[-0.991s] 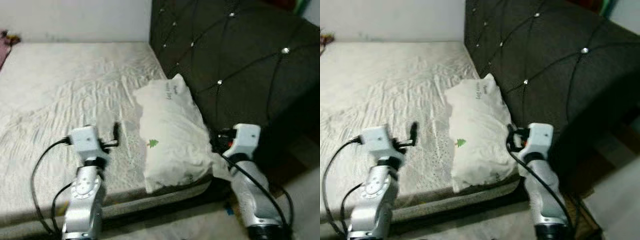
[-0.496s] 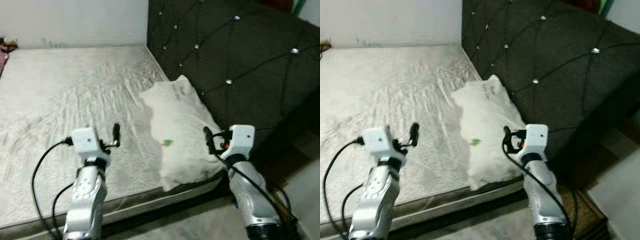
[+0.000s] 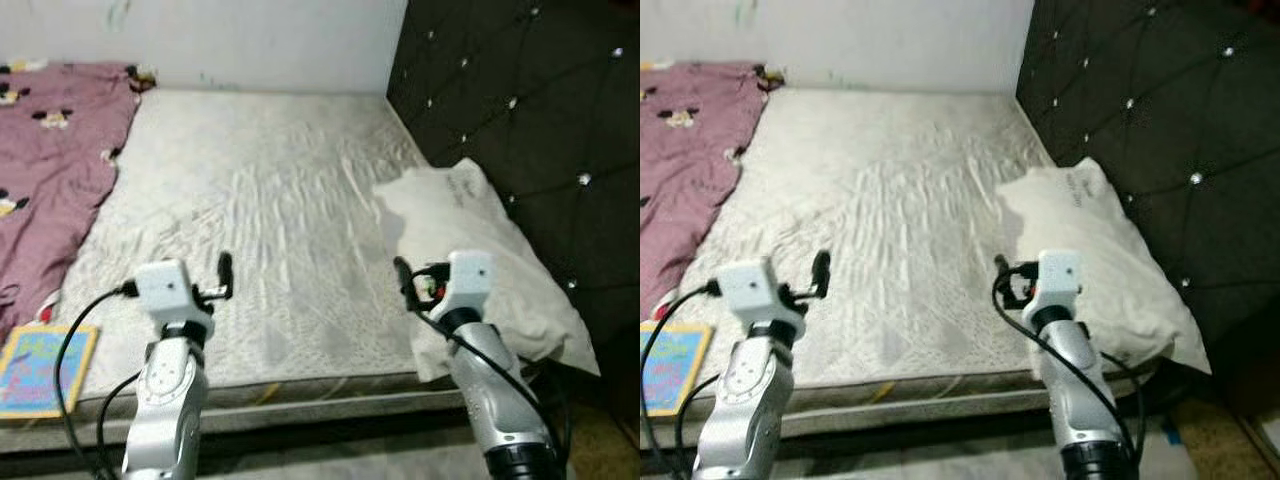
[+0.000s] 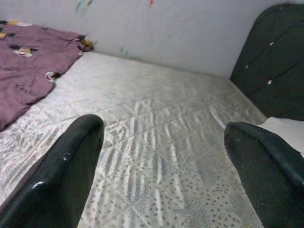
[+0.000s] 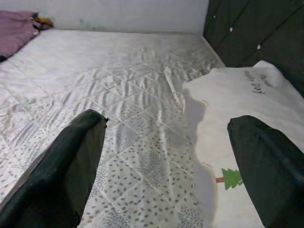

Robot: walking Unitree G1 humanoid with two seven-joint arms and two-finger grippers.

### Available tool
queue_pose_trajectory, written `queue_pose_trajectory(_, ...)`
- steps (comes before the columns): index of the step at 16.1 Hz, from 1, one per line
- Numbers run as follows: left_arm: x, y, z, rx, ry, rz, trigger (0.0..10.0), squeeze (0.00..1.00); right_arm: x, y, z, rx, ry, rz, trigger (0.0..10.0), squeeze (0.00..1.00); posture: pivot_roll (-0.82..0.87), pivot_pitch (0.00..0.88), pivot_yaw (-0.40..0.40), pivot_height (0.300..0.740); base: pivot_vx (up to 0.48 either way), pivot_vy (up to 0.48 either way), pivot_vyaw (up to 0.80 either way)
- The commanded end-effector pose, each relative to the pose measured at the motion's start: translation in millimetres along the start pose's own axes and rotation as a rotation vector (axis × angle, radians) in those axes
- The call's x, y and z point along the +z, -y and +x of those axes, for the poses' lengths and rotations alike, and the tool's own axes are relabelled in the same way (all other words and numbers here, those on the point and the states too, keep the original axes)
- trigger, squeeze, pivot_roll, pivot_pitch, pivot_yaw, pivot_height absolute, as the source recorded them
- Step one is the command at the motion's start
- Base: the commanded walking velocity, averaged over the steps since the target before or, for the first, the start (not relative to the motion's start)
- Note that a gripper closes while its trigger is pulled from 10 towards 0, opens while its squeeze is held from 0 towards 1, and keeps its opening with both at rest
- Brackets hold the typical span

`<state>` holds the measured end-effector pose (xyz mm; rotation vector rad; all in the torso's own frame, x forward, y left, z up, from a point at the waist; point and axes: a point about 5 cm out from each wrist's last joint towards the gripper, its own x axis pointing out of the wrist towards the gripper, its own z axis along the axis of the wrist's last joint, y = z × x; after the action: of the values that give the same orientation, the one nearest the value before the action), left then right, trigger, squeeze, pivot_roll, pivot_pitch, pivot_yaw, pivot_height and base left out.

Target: Clean up the room

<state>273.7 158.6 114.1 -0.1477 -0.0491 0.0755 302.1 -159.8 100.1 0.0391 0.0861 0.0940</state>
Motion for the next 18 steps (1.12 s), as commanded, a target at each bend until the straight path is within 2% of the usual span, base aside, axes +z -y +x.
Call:
queue_pose_trajectory(1, 1.3, -1.8, -0.6, 0.005, 0.001, 0.007, 10.0, 0.00, 5.1, -2.5, 2.7, 0.002, 0.019, 0.002, 10.0, 0.00, -0.05, 0.052, -0.075, 0.740, 0.000, 0.480, 0.00)
queue_pose_trajectory(6, 3.3, 2.8, 4.1, -0.025, 0.013, 0.021, 10.0, 0.00, 2.6, 0.2, 0.4, -0.013, 0.014, -0.006, 10.0, 0.00, -0.07, 0.056, -0.060, 0.740, 0.000, 0.480, 0.00)
queue_pose_trajectory(9, 5.9, 3.7, 4.4, -0.046, 0.030, 0.041, 10.0, 0.00, 2.7, -1.2, 0.7, -0.011, 0.013, -0.010, 10.0, 0.00, -0.06, 0.059, -0.059, 0.740, 0.000, 0.000, 0.00)
queue_pose_trajectory(11, 7.4, 6.6, 1.5, -0.090, 0.030, 0.007, 10.0, 0.00, 2.1, -1.9, 1.1, -0.009, 0.012, -0.012, 10.0, 0.00, -0.06, 0.061, -0.058, 0.740, 0.000, 0.000, 0.00)
queue_pose_trajectory(18, 7.6, 5.9, 1.1, -0.095, 0.030, 0.013, 10.0, 0.00, 1.9, -4.0, 2.7, -0.004, 0.010, -0.019, 10.0, 0.00, -0.06, 0.064, -0.058, 0.740, 0.431, 0.000, 0.00)
